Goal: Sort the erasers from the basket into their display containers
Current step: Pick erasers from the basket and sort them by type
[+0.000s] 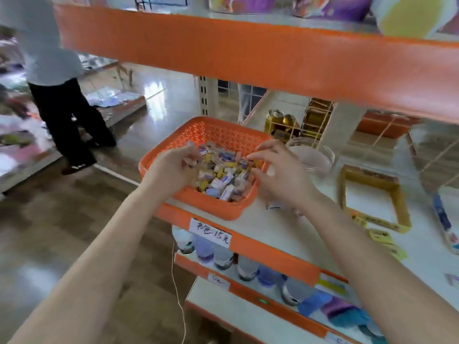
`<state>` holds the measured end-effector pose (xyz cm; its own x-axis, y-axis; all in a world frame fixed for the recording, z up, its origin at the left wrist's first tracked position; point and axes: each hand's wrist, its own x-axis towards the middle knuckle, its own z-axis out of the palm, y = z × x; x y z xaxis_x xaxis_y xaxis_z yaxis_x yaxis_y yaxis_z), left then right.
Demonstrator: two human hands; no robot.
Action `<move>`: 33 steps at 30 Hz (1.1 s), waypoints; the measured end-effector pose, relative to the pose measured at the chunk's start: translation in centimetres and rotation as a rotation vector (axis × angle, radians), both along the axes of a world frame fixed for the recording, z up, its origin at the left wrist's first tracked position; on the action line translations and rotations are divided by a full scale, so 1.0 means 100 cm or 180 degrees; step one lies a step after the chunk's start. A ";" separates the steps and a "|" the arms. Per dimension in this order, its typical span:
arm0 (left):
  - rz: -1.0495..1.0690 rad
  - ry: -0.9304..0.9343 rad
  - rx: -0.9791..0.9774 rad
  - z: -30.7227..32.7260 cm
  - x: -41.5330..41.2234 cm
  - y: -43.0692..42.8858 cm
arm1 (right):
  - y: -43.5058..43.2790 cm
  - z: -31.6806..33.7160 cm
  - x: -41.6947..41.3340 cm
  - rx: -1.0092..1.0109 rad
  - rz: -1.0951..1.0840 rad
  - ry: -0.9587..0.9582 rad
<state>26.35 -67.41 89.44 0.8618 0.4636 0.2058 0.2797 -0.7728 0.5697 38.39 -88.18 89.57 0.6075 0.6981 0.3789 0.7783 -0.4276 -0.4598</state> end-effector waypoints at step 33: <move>-0.2052 0.1154 0.0512 -0.027 0.070 0.040 | 0.056 -0.003 -0.004 -0.1714 0.0005 0.0672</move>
